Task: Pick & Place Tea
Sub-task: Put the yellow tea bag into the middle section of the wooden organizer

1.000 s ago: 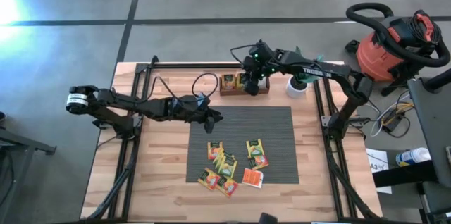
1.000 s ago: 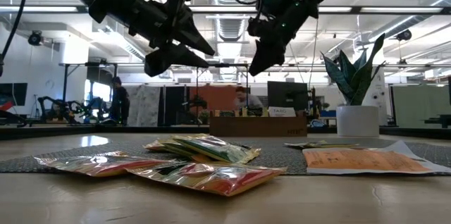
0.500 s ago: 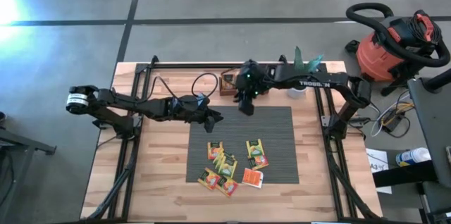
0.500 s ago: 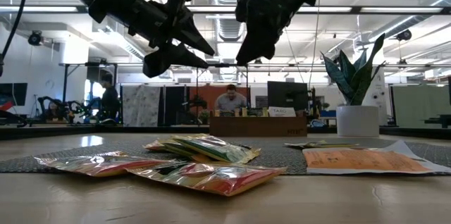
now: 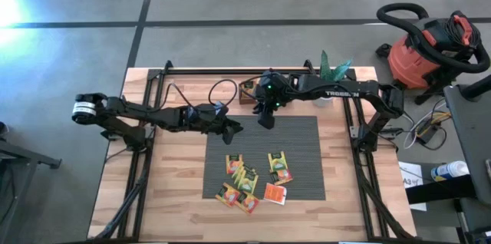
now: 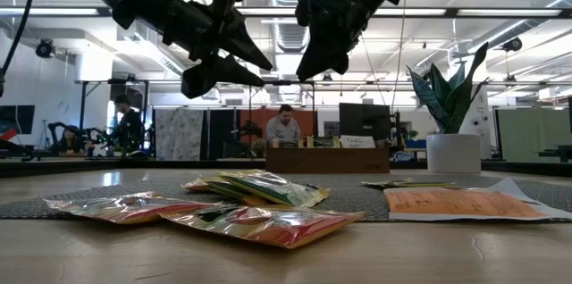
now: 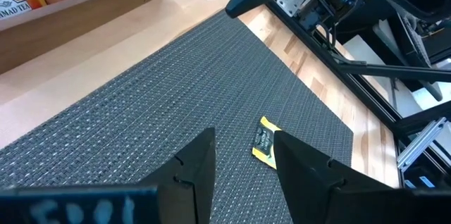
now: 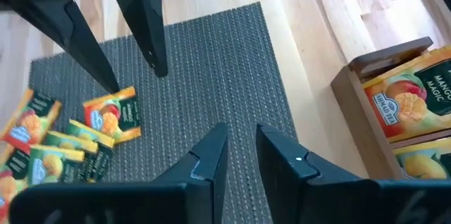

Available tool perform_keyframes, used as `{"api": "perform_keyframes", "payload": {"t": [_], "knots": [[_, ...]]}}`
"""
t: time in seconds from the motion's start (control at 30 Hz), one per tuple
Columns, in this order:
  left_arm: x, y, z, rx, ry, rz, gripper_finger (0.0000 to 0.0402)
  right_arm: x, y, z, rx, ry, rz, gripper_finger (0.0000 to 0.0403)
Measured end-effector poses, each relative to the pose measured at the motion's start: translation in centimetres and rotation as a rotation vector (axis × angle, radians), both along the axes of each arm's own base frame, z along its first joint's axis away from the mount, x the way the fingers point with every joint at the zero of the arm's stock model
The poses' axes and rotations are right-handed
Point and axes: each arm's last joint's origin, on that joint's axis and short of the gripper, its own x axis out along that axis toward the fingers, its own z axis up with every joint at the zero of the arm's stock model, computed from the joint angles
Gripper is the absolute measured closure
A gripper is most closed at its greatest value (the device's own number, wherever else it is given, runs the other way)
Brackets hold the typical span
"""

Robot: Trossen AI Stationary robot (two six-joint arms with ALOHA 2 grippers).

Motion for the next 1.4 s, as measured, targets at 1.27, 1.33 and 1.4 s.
{"api": "perform_keyframes", "payload": {"t": [1.27,1.33,1.4], "knots": [[0.0,0.0,0.0,-0.001,0.0,-0.002,0.0264,0.3,7.1,1.7,0.013,-0.025,0.103,0.0346],[0.0,0.0,0.0,-0.001,0.0,-0.002,0.0264,-0.1,7.7,1.8,0.004,-0.01,0.133,0.0346],[0.0,0.0,0.0,-0.001,0.0,-0.002,0.0264,-0.4,8.1,1.9,-0.004,0.014,0.157,0.0346]]}}
